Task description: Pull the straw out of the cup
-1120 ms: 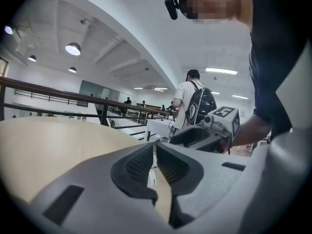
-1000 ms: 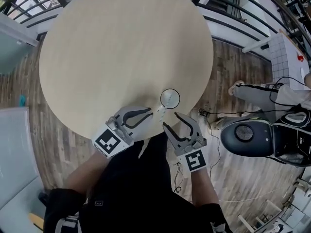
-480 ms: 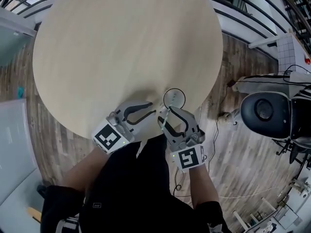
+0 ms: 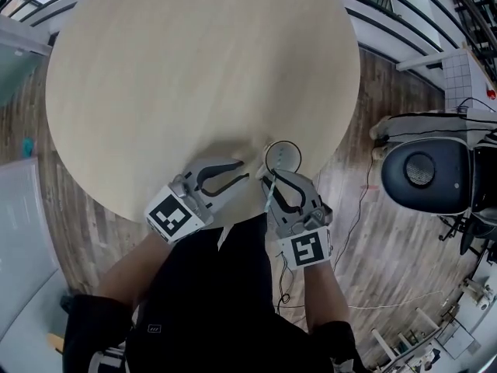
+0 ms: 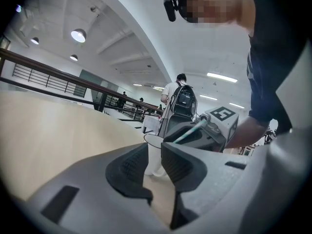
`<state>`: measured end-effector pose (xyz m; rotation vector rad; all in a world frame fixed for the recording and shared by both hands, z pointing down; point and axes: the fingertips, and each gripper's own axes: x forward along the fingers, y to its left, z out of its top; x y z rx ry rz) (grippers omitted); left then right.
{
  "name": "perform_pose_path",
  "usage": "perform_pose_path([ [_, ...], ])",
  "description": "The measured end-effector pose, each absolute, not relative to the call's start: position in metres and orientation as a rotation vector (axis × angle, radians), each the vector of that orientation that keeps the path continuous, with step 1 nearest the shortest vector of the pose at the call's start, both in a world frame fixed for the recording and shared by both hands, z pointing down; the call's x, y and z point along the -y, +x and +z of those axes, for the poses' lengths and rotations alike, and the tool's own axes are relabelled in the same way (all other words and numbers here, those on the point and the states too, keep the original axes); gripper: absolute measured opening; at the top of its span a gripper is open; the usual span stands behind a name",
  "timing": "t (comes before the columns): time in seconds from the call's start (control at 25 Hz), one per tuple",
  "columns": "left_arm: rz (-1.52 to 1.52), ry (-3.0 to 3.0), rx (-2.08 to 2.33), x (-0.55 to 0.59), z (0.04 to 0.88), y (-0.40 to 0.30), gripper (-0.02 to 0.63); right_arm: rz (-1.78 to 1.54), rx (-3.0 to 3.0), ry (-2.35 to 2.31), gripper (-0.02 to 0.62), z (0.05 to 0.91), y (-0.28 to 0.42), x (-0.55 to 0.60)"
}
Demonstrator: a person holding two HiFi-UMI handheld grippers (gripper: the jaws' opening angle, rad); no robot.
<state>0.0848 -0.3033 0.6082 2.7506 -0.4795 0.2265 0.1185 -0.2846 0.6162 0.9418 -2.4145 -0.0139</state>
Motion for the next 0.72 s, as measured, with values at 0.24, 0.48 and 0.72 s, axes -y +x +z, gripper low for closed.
perform_pose_path([
  [0.24,0.227,2.733,0.442,0.306,0.606,0.093,0.074,0.012,2.363,0.951,0.059,0.611,0.133,0.284],
  [0.48,0.188,2.744,0.45,0.31,0.587,0.094,0.074,0.007,2.356,0.979,0.04,0.584,0.137,0.289],
  [0.72,0.163,2.76,0.424,0.304,0.556,0.095,0.074,-0.032,2.378,0.991,0.04,0.548,0.137,0.291],
])
